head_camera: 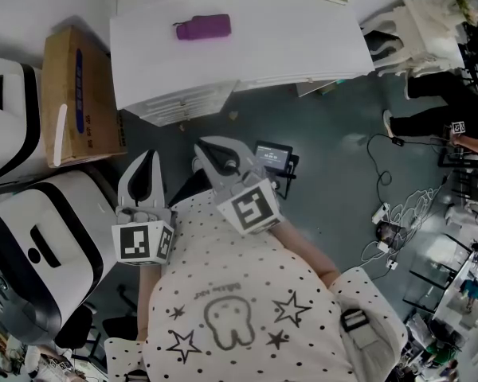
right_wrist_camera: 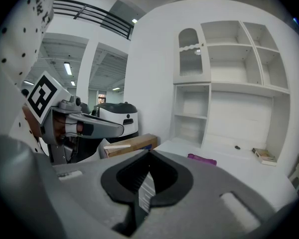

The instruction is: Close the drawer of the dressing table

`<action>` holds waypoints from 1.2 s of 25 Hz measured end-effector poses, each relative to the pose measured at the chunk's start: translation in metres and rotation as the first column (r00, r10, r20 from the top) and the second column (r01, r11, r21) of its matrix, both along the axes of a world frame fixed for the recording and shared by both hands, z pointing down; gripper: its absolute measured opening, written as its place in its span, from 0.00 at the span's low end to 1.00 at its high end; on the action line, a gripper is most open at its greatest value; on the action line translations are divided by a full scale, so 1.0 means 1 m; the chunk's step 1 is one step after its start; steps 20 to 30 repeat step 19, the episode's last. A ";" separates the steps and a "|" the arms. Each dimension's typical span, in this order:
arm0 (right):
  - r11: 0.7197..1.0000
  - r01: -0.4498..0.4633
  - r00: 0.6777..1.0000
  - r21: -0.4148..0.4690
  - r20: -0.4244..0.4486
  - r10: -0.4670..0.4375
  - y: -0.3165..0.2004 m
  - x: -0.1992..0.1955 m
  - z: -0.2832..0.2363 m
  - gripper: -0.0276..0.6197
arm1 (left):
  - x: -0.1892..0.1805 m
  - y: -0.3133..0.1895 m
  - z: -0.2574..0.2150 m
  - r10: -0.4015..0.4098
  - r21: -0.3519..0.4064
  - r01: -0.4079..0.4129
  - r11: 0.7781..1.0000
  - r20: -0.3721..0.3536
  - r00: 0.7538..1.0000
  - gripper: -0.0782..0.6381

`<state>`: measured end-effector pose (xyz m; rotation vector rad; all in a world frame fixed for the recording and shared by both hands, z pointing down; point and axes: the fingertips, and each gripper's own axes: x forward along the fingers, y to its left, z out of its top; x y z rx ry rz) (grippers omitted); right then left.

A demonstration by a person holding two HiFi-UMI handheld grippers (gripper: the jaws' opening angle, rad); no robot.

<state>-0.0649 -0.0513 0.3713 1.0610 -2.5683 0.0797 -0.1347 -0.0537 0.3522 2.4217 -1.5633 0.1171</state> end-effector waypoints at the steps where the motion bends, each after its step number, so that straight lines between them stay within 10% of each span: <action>1: 1.000 0.001 1.000 0.000 0.000 -0.001 0.000 0.000 0.000 0.05 | -0.001 0.000 0.001 -0.001 0.005 0.001 1.000 0.000 1.000 0.11; 30: 1.000 0.015 1.000 -0.013 -0.004 -0.015 -0.004 -0.010 0.005 0.05 | -0.011 -0.005 0.003 -0.016 -0.013 0.015 1.000 -0.010 1.000 0.11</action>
